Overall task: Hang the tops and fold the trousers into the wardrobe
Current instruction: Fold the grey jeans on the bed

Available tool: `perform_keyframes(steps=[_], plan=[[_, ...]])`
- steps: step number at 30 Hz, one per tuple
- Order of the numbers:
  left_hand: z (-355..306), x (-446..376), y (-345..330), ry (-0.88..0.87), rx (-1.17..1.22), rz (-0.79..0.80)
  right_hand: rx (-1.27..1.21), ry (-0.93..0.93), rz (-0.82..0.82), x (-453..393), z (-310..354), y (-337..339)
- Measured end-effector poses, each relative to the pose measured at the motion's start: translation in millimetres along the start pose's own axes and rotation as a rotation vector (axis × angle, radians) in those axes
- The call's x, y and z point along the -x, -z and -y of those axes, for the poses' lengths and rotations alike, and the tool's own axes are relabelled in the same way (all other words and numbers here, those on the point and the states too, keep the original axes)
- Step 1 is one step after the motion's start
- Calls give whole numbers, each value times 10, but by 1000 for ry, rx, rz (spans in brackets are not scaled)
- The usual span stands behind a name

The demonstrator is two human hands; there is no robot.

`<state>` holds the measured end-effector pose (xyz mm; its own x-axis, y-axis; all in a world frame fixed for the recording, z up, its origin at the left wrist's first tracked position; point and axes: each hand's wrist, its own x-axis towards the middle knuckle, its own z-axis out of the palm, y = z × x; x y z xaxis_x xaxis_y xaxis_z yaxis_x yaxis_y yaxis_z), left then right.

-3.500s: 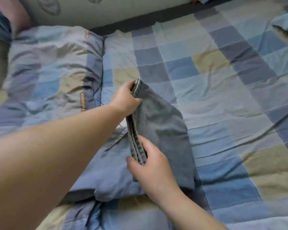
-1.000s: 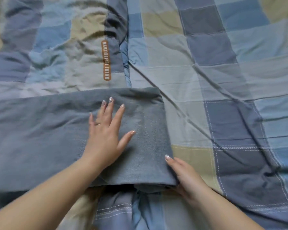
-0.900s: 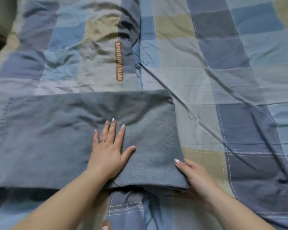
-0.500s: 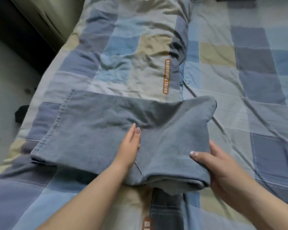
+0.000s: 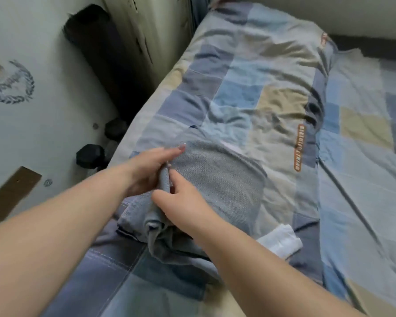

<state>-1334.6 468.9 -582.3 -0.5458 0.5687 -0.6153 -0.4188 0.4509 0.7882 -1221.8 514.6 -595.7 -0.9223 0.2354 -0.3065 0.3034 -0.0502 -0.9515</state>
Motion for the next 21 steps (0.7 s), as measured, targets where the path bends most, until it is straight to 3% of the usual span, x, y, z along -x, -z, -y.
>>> perform_keyframes(steps=[8, 13, 15, 19, 21], plan=[[561, -608, 433, -158, -579, -481, 469, -29, 106, -88, -472, -289], [847, -674, 492, -224, -712, -657, 978, 132, -301, 141, -1040, 188], [871, -683, 534, -263, -750, -743, 1006, 62, -320, 185, -1166, 357], [883, -599, 505, -298, -990, -823, 1088, -28, -154, 214, -1270, 454], [984, -465, 277, -573, -1199, -687, 1125, -63, -146, 160, -1308, 434]])
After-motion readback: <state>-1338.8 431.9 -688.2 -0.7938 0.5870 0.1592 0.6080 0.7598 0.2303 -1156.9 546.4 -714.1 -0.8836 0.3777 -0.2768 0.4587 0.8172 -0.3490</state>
